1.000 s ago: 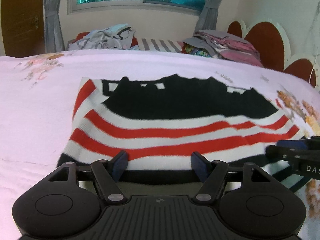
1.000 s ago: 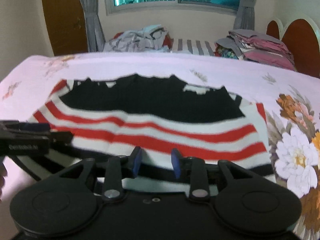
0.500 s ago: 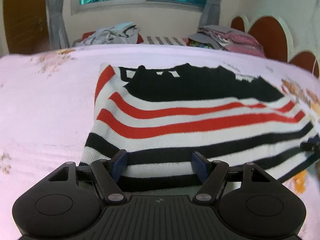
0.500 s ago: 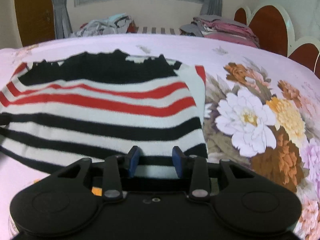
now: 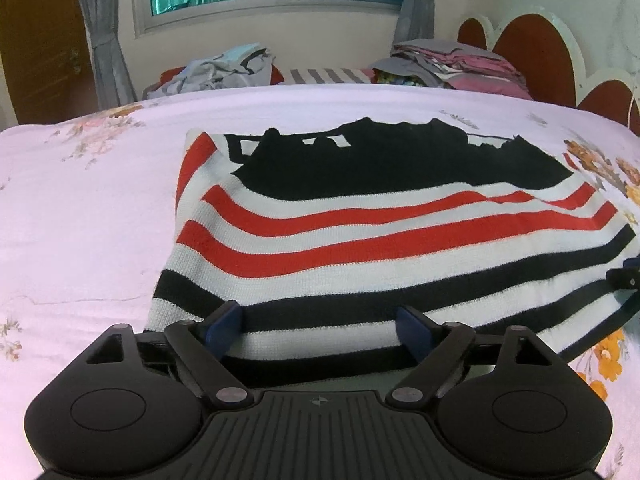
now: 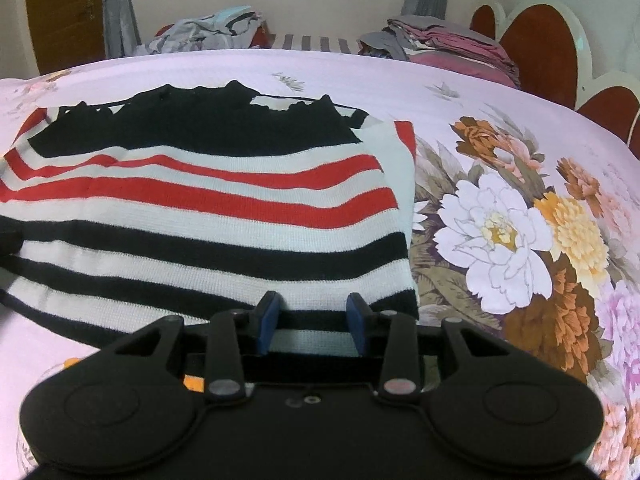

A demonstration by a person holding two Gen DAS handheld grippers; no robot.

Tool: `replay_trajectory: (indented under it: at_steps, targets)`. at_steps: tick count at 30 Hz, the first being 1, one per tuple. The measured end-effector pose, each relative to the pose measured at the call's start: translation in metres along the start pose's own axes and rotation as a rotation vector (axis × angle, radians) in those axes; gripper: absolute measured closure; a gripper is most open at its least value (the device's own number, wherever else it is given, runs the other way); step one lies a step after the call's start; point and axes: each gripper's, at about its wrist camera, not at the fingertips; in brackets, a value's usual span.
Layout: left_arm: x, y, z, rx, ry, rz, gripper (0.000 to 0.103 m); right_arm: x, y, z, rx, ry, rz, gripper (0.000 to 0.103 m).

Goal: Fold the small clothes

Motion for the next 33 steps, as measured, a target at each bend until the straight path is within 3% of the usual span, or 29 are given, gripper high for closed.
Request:
replay_trajectory:
  at_steps: [5, 11, 16, 21, 27, 33]
  targets:
    - [-0.003, -0.004, -0.004, -0.028, -0.018, 0.011, 0.017, -0.005, -0.005, -0.010, -0.006, -0.063, -0.005, 0.060]
    - [-0.015, -0.008, -0.010, -0.067, -0.038, 0.027, 0.016, -0.027, -0.023, -0.009, 0.011, -0.159, -0.098, 0.054]
    - [-0.031, -0.007, -0.008, -0.153, -0.042, 0.039, 0.014, -0.036, -0.038, 0.011, 0.001, -0.220, -0.153, 0.052]
    - [-0.044, 0.000, -0.004, -0.222, -0.014, 0.049, 0.011, -0.030, -0.044, 0.033, 0.023, -0.254, -0.136, 0.051]
    - [-0.057, 0.020, 0.017, -0.369, 0.059, 0.056, 0.009, -0.031, -0.051, 0.056, 0.017, -0.250, -0.161, 0.051]
    - [-0.053, 0.046, 0.050, -0.586, 0.130, 0.023, 0.009, -0.021, -0.052, 0.071, 0.049, -0.207, -0.137, 0.051]
Point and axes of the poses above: each gripper's, at about its wrist camera, not at the fingertips, and x roughly the way its jaws point, z to its left, y to its underside, and after that the axes turned 12 degrees about y, right-handed
